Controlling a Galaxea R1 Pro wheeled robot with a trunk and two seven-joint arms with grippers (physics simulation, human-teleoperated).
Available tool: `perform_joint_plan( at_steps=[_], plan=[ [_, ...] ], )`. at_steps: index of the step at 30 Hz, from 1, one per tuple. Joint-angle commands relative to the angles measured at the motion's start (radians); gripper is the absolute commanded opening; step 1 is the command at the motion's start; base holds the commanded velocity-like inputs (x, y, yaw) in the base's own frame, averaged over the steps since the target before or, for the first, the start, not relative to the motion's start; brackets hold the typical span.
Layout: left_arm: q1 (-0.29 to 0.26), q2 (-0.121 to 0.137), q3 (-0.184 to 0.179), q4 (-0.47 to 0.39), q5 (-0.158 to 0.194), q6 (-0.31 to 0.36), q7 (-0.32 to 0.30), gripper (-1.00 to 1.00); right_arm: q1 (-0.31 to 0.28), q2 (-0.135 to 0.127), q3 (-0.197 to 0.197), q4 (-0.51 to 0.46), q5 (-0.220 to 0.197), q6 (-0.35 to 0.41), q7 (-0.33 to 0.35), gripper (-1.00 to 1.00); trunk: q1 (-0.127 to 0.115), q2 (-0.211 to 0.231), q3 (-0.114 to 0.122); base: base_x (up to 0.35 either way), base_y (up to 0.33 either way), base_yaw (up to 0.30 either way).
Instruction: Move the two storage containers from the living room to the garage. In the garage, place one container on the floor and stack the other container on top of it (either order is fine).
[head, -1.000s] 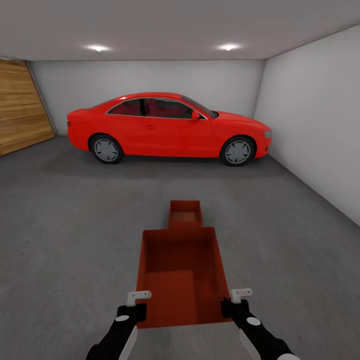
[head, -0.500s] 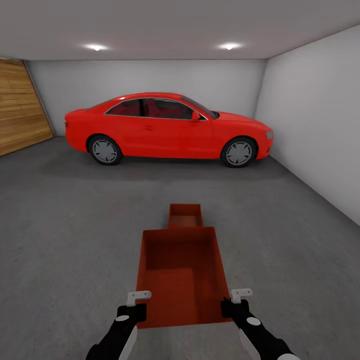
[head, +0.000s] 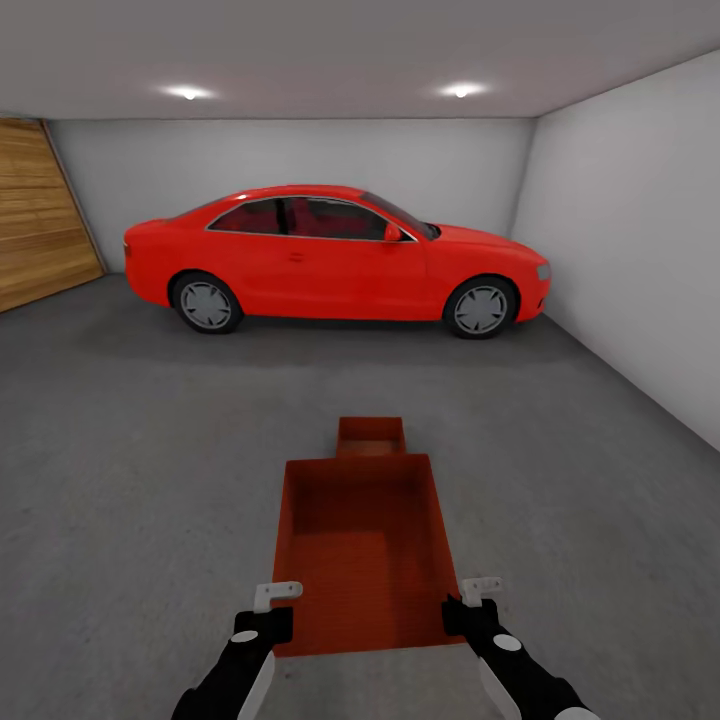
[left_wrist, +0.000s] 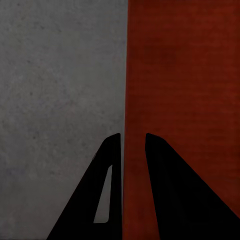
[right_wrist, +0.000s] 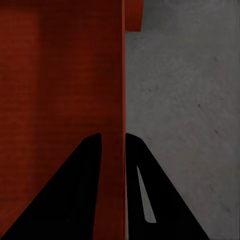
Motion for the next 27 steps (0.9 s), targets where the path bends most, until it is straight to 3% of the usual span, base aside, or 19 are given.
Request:
perform_joint_plan(
  at_steps=[1,27],
  plan=[
    [-0.001,-0.001,0.009,-0.006,-0.014,0.007,0.002,-1.0,-0.001,-0.004,0.018,0.002,-0.015,-0.004,0.003,-1.0,0.001,-0.002,-0.002,0.329,0.0,0.0],
    [-0.001,-0.001,0.01,-0.006,-0.014,0.005,0.002,-1.0,0.0,-0.004,0.017,0.002,-0.015,-0.004,0.003,-1.0,0.001,-0.002,-0.002,0.329,0.0,0.0]
  ],
)
